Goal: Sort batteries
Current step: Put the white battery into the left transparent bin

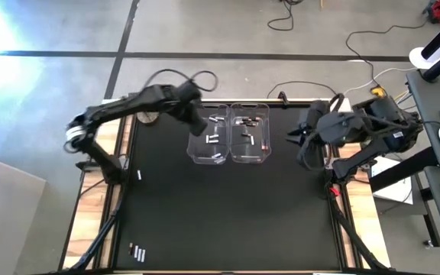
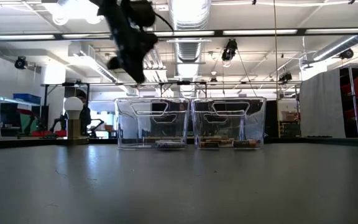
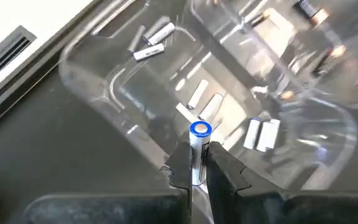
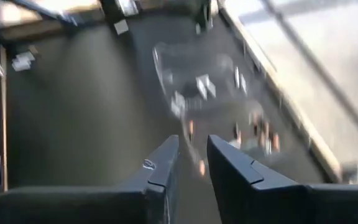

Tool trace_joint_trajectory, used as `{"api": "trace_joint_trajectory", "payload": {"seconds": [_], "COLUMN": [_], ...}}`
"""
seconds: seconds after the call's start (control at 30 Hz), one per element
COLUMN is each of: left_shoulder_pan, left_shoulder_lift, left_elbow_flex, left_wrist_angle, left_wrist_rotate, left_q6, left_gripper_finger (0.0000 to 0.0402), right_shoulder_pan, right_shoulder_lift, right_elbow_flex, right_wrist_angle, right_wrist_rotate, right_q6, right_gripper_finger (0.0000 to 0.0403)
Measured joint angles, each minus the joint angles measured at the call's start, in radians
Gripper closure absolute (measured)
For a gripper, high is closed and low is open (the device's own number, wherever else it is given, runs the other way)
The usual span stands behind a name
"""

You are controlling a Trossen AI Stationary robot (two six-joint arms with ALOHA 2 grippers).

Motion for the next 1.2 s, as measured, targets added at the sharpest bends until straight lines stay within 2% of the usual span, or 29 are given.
{"api": "trace_joint_trajectory", "payload": {"seconds": [0.07,0.23,0.47,0.67,0.87,1.2], "left_shoulder_pan": [-0.003,-0.009,-0.015,-0.054,-0.07,-0.074], "left_shoulder_lift": [0.089,0.28,0.456,0.538,0.594,0.592], "left_elbow_flex": [0.041,0.158,0.225,0.227,0.228,0.23], "left_wrist_angle": [0.0,-0.002,-0.054,-0.027,0.008,0.008], "left_wrist_rotate": [0.0,0.0,0.003,0.001,-0.003,0.001], "left_q6": [0.032,0.105,0.319,0.441,0.437,0.434], "left_gripper_finger": [0.0395,0.0396,0.0396,0.0396,0.0392,0.0309], "right_shoulder_pan": [0.033,0.137,0.233,0.26,0.26,0.259], "right_shoulder_lift": [-0.001,-0.012,-0.01,-0.011,-0.009,0.004], "right_elbow_flex": [-0.006,-0.061,-0.097,-0.128,-0.152,-0.153], "right_wrist_angle": [-0.085,-0.064,-0.08,-0.08,-0.081,-0.081], "right_wrist_rotate": [-0.001,-0.017,-0.018,-0.017,-0.017,-0.017], "right_q6": [0.105,0.229,0.38,0.442,0.5,0.51], "right_gripper_finger": [0.0335,0.035,0.0354,0.0357,0.0358,0.0333]}}
